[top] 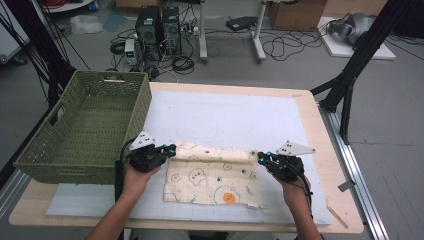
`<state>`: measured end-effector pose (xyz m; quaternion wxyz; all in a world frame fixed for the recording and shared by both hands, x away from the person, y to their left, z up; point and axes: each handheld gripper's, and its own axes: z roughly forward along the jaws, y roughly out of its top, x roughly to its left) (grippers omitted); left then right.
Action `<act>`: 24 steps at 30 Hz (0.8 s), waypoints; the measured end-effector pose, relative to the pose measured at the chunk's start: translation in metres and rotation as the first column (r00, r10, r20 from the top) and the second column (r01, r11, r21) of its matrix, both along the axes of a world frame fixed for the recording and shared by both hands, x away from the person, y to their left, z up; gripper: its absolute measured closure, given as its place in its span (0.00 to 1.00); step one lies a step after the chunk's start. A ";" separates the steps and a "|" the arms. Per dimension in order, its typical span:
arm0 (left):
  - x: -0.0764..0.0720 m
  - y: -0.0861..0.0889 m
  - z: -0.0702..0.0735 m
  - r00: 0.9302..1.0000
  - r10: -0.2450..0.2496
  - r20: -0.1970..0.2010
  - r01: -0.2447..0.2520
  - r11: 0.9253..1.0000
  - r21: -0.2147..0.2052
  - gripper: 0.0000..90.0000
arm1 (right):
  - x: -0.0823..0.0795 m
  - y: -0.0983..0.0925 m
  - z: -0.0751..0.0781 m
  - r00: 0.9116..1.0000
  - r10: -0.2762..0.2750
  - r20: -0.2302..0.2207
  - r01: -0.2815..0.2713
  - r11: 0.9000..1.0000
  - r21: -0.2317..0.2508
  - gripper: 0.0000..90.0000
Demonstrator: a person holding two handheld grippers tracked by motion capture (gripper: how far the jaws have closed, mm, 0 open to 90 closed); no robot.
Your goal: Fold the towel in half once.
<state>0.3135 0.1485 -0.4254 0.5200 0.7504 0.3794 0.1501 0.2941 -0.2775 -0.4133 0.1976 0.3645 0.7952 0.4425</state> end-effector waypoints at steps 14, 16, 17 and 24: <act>-0.030 0.008 -0.015 0.995 -0.062 -0.075 0.066 0.996 0.058 0.90 | -0.032 -0.004 -0.015 0.994 0.086 -0.068 -0.087 0.996 -0.010 0.96; -0.032 0.010 -0.016 0.994 -0.055 -0.089 0.061 0.996 0.059 0.85 | -0.034 -0.004 -0.017 0.993 0.092 -0.076 -0.093 0.995 -0.020 0.96; -0.032 0.012 -0.016 0.994 -0.047 -0.100 0.053 0.997 0.055 0.80 | -0.035 -0.005 -0.018 0.992 0.092 -0.084 -0.095 0.995 -0.022 0.95; -0.030 0.021 -0.005 0.995 -0.040 -0.090 0.035 0.997 -0.066 0.56 | -0.037 -0.017 -0.009 0.999 0.010 -0.045 -0.007 0.998 0.070 0.66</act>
